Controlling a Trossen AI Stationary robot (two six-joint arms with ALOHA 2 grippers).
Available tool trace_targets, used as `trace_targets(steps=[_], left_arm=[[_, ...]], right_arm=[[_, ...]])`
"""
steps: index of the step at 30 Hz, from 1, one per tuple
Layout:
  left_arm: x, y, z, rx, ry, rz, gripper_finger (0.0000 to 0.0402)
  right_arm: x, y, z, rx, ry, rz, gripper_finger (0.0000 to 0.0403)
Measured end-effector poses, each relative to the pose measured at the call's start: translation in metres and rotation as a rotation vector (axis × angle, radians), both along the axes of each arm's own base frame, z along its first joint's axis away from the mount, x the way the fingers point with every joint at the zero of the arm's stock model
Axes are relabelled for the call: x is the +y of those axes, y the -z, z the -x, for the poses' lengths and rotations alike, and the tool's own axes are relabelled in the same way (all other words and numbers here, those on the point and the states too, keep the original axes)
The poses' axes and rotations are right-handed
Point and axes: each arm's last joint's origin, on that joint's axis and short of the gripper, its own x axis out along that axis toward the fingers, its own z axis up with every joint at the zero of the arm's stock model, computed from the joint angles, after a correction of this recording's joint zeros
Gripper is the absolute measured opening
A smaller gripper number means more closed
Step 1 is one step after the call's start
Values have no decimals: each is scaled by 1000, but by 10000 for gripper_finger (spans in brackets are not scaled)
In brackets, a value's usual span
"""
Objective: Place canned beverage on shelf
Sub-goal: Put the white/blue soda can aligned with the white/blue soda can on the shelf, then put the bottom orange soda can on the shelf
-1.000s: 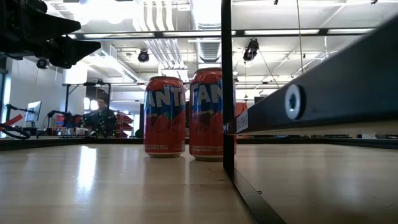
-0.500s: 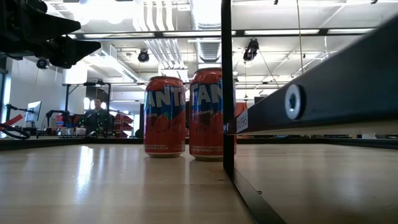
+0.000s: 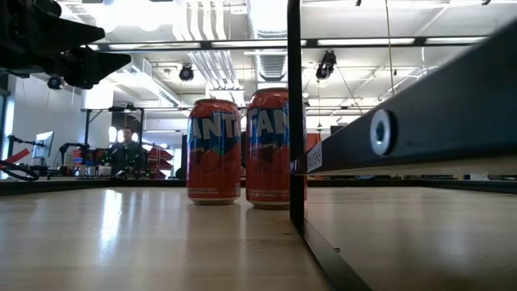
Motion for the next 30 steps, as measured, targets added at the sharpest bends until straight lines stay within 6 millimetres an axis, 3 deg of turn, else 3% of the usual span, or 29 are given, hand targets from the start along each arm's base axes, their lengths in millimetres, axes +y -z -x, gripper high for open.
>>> trace_targets(steps=[8, 17, 24, 30], left_arm=[[0, 0, 0, 0, 0, 0, 400], [0, 0, 0, 0, 0, 0, 400], [0, 0, 0, 0, 0, 0, 400], [0, 0, 0, 0, 0, 0, 400]], right_arm=[[-1, -8, 1, -3, -1, 0, 314], [-7, -31, 4, -50, -39, 49, 359], [-20, -40, -5, -194, -236, 227, 359], [-42, -40, -25, -227, -398, 370, 359]])
